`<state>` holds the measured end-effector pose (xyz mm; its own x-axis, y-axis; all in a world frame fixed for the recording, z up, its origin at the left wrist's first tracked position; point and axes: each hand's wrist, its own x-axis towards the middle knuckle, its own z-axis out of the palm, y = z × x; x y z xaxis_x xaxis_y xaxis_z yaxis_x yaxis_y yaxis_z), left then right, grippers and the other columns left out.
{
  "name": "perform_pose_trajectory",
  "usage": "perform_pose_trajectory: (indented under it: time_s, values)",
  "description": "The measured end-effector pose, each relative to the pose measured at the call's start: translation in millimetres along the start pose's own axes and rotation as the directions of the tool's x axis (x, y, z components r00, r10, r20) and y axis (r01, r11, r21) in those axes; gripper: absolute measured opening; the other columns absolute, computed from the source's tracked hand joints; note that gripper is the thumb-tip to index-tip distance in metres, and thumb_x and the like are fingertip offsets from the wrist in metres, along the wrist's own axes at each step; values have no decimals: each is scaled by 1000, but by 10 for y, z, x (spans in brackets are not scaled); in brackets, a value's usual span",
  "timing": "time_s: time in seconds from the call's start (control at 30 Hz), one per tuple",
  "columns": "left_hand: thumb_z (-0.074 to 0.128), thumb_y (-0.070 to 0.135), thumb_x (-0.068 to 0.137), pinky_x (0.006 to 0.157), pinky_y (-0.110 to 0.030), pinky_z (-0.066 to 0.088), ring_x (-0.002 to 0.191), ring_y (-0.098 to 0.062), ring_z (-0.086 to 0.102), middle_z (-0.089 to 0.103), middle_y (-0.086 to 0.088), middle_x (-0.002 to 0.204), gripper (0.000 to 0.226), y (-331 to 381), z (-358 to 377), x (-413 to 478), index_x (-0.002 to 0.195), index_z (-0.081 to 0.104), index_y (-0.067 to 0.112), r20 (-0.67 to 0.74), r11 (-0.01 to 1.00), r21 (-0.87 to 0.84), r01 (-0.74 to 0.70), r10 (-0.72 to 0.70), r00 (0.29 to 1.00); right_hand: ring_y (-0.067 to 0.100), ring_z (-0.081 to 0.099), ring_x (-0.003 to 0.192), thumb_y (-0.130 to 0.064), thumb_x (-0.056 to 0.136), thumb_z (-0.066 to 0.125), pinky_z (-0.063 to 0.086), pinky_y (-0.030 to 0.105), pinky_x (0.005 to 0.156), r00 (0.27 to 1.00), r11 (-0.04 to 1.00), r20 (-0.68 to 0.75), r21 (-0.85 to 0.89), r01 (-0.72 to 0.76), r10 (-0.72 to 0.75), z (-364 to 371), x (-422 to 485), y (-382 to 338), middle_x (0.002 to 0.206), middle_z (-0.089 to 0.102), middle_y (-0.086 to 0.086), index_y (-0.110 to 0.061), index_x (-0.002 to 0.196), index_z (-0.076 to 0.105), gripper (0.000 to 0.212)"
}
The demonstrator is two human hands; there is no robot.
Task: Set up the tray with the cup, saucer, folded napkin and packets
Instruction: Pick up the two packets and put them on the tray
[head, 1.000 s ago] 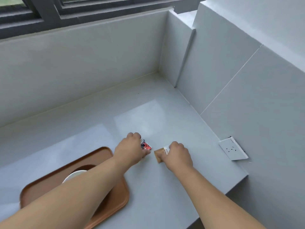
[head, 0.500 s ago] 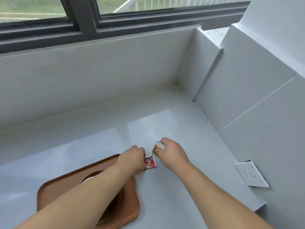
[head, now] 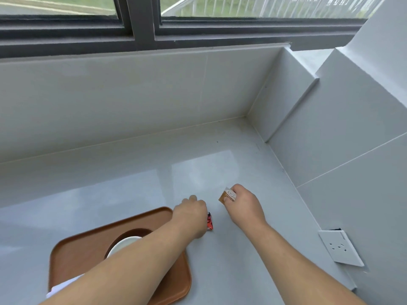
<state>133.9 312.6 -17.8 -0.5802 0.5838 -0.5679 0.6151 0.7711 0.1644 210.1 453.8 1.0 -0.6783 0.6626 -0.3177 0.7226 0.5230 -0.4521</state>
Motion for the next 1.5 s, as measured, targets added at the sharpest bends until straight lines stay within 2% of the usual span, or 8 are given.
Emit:
perform_pose_trajectory:
  time_s: [0.1,0.23,0.33,0.4,0.5,0.67,1.03,1.5]
  values:
    - [59,13,90,71,-38,43,100,-31,62,58,-7,106,25,-81,11,-26,113,49,16,6,995,-86,-41,42,999,15,54,59,-20,86,57,35,30,47,1000,999,13,52,-13,12,14,-16,20,69,58,-4,-24,76,49,14]
    - [58,23,94,71,-36,46,90,-28,62,64,1,95,45,-335,-131,-110,134,42,36,-16,947,-317,-55,53,998,18,49,53,-15,82,54,37,28,50,996,980,88,194,-39,22,52,-3,-74,65,58,-2,-21,73,55,11]
    - [62,32,93,74,-36,53,90,-26,71,72,0,98,10,-657,-333,-174,102,60,29,-61,893,-451,6,-37,997,19,57,58,-11,82,55,40,24,48,985,969,172,247,-29,-14,131,-11,-268,74,65,1,-21,84,60,11]
    - [65,37,92,61,-33,45,81,-24,65,66,3,82,20,-928,-430,-211,79,54,25,-96,884,-464,62,-119,988,17,62,62,-12,83,56,39,21,43,970,966,238,259,-16,-47,225,-38,-451,82,66,-3,-29,92,58,19]
    - [69,43,92,52,-32,34,64,-16,56,61,5,67,35,-1297,-490,-263,68,56,20,-112,861,-491,136,-217,970,19,63,70,-11,81,57,40,23,47,937,977,314,192,94,-152,409,-50,-740,85,64,-3,-28,89,58,19]
    - [80,26,85,67,-38,61,60,-16,75,75,3,68,21,-1672,-391,-369,88,61,32,-57,791,-592,157,-235,970,23,62,82,-14,82,63,45,28,59,861,950,415,28,311,-294,653,-67,-1062,88,66,1,-18,92,69,12]
    - [79,40,86,61,-31,38,89,-21,60,62,6,85,23,-1702,-136,-403,82,60,28,-39,935,-292,204,-224,974,22,62,83,-9,79,62,49,29,63,860,914,405,-120,387,-311,841,-101,-1150,89,67,0,-23,84,62,15]
    - [81,50,81,67,-35,47,89,-24,61,65,-1,92,37,-1646,-77,-425,89,57,23,-114,955,-202,218,-244,963,23,55,79,-28,83,74,35,30,54,879,857,324,-269,439,-349,968,-147,-1078,86,56,-3,-22,92,50,26]
